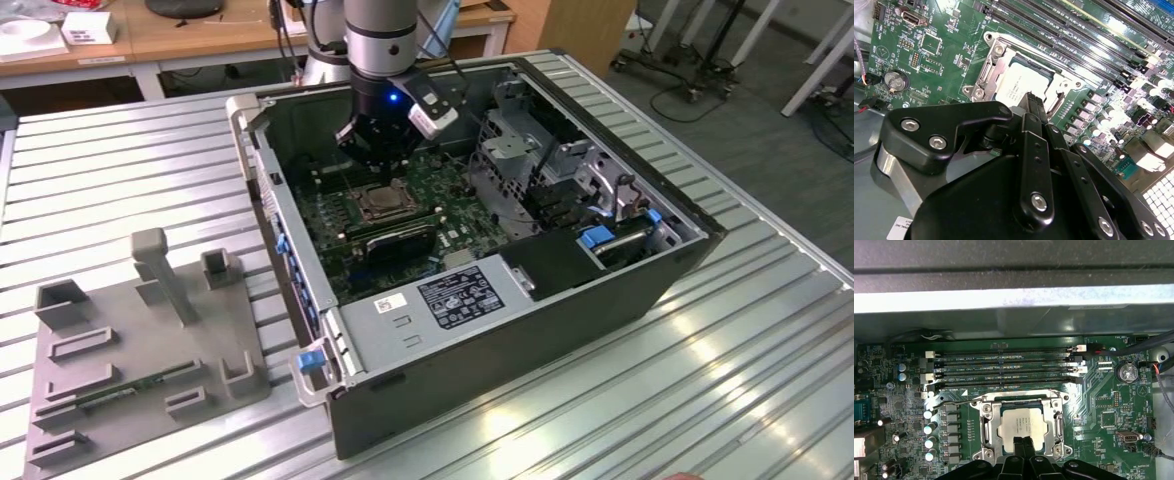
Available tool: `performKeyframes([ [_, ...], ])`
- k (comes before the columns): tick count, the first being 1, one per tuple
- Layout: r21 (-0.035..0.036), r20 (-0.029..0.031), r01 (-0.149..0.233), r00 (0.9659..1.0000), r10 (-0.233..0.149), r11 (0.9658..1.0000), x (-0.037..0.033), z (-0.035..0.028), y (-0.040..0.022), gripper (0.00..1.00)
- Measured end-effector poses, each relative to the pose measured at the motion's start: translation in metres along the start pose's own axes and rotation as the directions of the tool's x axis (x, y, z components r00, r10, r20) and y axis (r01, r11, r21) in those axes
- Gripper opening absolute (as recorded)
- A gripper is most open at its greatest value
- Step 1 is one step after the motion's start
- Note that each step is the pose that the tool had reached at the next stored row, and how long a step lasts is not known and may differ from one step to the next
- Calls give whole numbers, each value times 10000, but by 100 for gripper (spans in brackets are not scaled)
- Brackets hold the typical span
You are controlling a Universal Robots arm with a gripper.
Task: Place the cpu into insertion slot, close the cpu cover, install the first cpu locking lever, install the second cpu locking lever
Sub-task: 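Install the first cpu locking lever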
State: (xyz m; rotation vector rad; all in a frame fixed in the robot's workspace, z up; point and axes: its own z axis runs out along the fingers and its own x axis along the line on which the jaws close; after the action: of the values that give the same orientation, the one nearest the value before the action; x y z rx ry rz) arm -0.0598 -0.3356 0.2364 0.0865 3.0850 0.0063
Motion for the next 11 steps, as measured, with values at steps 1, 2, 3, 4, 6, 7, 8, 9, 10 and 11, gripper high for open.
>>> performKeyframes([
  [1, 0, 0, 0, 10000, 0, 10000, 0, 0, 0, 10],
  [2, 0, 0, 0, 10000, 0, 10000, 0, 0, 0, 10],
  [3, 0, 0, 0, 10000, 0, 10000, 0, 0, 0, 10],
  [4, 0, 0, -1, 10000, 1, 10000, 3, 0, 0, 10],
  [6, 0, 0, -1, 10000, 1, 10000, 13, -1, -1, 10],
  [7, 0, 1, -1, 10000, 1, 10000, 20, -1, -1, 10],
  [8, 0, 0, -1, 10000, 1, 10000, 31, -2, -2, 10],
  [9, 0, 2, 0, 10000, 0, 10000, 43, -2, -3, 10],
  [10, 1, 3, 0, 10000, 0, 10000, 57, -3, -3, 10],
  [11, -1, 9, 0, 10000, 0, 10000, 75, -4, -4, 10],
])
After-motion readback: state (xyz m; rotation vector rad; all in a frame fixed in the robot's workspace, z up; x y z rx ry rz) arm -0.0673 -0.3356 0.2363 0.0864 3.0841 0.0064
